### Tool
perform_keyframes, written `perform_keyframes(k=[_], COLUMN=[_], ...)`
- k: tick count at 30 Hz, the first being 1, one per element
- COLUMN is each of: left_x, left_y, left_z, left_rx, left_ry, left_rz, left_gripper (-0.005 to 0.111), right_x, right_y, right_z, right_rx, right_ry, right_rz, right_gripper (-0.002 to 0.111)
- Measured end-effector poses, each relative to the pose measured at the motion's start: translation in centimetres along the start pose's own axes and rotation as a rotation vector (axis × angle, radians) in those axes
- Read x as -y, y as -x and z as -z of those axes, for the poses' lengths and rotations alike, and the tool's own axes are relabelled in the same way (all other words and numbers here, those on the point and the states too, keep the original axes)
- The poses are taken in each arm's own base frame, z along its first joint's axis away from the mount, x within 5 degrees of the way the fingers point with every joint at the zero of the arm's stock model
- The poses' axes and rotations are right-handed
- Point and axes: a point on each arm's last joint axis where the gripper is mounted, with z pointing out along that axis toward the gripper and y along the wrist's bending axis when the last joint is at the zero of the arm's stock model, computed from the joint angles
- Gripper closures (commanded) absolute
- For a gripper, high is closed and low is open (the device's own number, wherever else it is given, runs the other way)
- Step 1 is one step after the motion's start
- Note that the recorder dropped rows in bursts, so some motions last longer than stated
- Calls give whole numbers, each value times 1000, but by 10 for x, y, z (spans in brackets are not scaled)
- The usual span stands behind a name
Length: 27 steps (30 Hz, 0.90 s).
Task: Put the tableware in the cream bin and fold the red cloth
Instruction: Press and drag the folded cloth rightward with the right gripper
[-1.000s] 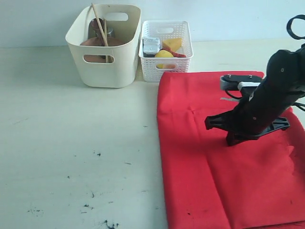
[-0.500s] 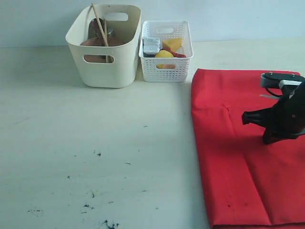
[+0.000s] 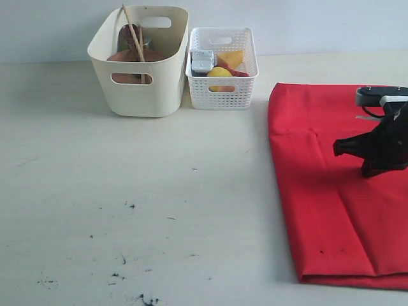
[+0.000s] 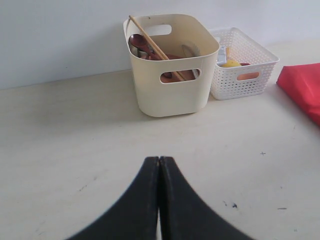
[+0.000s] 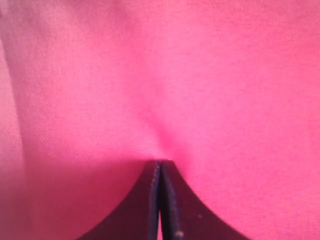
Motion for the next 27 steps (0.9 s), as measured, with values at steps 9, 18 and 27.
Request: perform_keyframes(k=[9, 18, 27], left_x=[0, 0, 0], left_y=[0, 0, 0], left_z=[0, 0, 0], left_rx=[0, 0, 0], left_ry=[0, 0, 0], left_rz=[0, 0, 0], left_gripper=[107, 107, 107], right_x=[-2, -7, -12], right_y=[51, 100, 144], right_z=[-14, -32, -38], right_rx=[74, 110, 164], right_ry=[4, 46, 85], right_rz=[2, -31, -39], right_gripper=[108, 108, 108])
